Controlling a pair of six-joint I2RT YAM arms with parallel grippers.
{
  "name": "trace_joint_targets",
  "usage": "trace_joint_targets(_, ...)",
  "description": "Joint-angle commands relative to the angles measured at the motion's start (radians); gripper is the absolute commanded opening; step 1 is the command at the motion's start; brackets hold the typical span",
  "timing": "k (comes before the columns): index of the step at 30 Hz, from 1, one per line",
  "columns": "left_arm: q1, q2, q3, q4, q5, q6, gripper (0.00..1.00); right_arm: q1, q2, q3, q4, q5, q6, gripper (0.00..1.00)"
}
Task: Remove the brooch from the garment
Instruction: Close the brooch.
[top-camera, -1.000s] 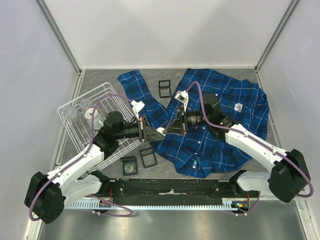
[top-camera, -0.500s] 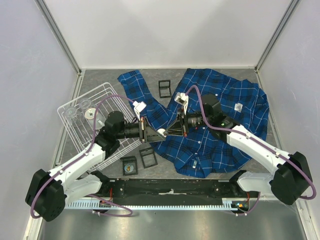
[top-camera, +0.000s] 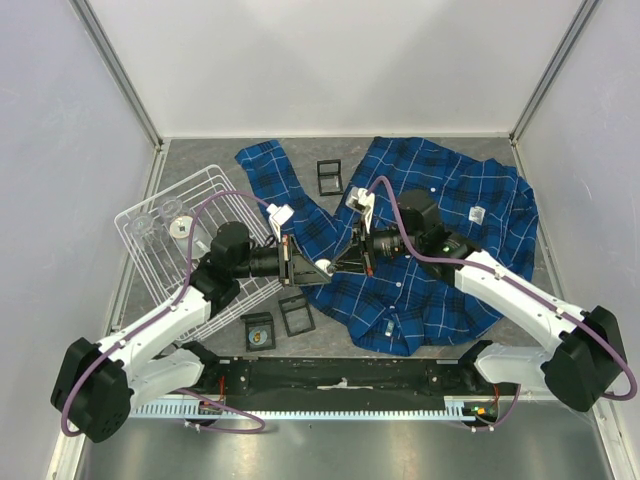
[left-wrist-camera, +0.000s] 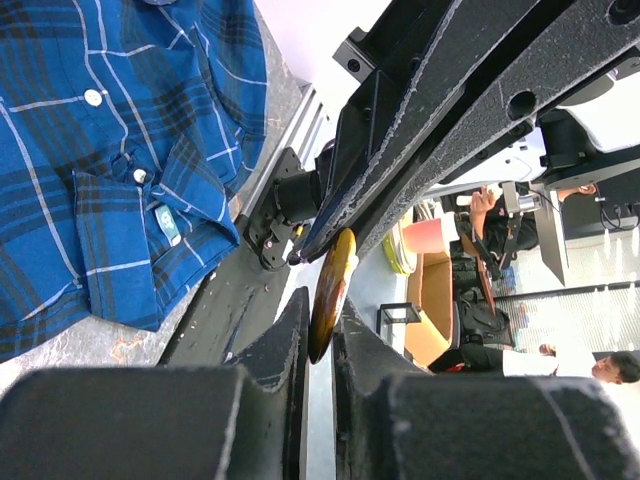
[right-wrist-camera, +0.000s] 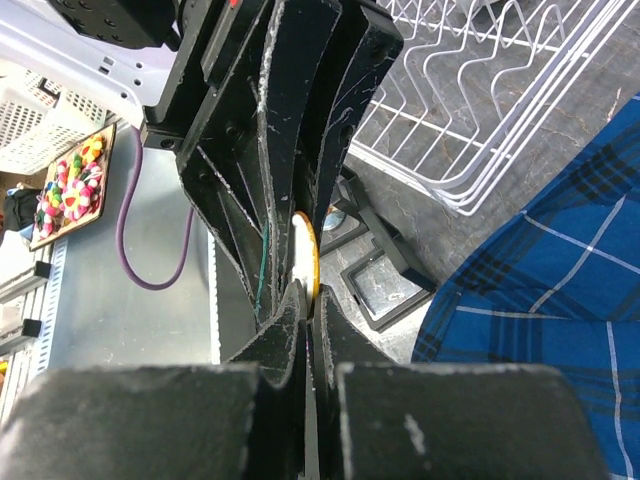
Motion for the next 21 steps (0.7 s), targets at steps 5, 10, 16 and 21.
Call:
trace_joint_targets(5,0.005,-0.082,0.090,-0.230,-0.218,0.180,0.02,0.021,-0.035,-0.041,0.186,0.014,0.179,0.36)
trace_joint_targets(10,0.005,-0.102,0.094,-0.227,-0.218,0.211,0.02,0.019,-0.067,-0.140,0.306,0.076,0.317,0.46)
trace_joint_targets(16,0.005,-0.131,0.081,-0.199,-0.195,0.215,0.02,0.015,-0.064,-0.164,0.408,0.147,0.440,0.48)
trace_joint_targets(21,0.005,-0.131,0.073,-0.170,-0.181,0.214,0.02,0.018,-0.072,-0.199,0.501,0.256,0.537,0.53)
